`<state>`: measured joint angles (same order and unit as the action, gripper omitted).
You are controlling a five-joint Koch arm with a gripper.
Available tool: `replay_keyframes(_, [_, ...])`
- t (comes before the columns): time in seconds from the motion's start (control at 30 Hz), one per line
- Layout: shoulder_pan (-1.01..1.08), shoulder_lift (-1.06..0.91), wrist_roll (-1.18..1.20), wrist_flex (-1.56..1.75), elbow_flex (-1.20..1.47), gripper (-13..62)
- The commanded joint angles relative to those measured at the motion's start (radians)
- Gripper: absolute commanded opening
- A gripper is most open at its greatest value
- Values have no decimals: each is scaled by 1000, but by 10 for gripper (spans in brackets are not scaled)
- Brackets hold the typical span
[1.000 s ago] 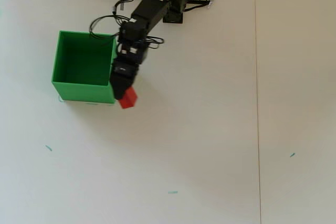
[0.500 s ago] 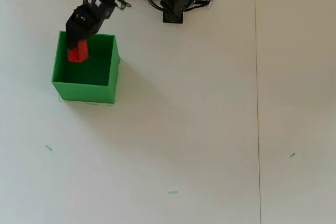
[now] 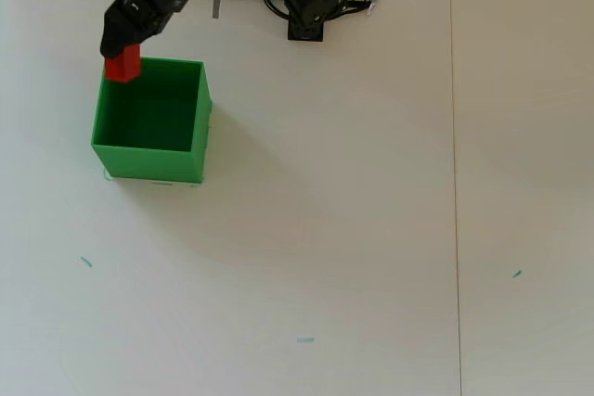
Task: Grasp a red block and put it in the green bin.
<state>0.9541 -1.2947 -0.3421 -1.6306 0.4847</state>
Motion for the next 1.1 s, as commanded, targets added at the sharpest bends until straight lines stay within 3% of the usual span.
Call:
replay_keyframes(0.0, [8, -40, -11, 5, -63, 42])
replay_keyframes(0.03, [8, -38, -14, 6, -63, 66])
replay_keyframes(0.07, [11, -38, -28, 6, -61, 124])
replay_keyframes(0.1, [12, -38, -57, 6, -60, 232])
replay_keyframes(0.13, [14, -38, -60, 5, -57, 257])
replay_keyframes(0.9, [14, -64, -61, 2, -26, 286])
replay_keyframes(1.07, [11, -74, -58, 2, -18, 325])
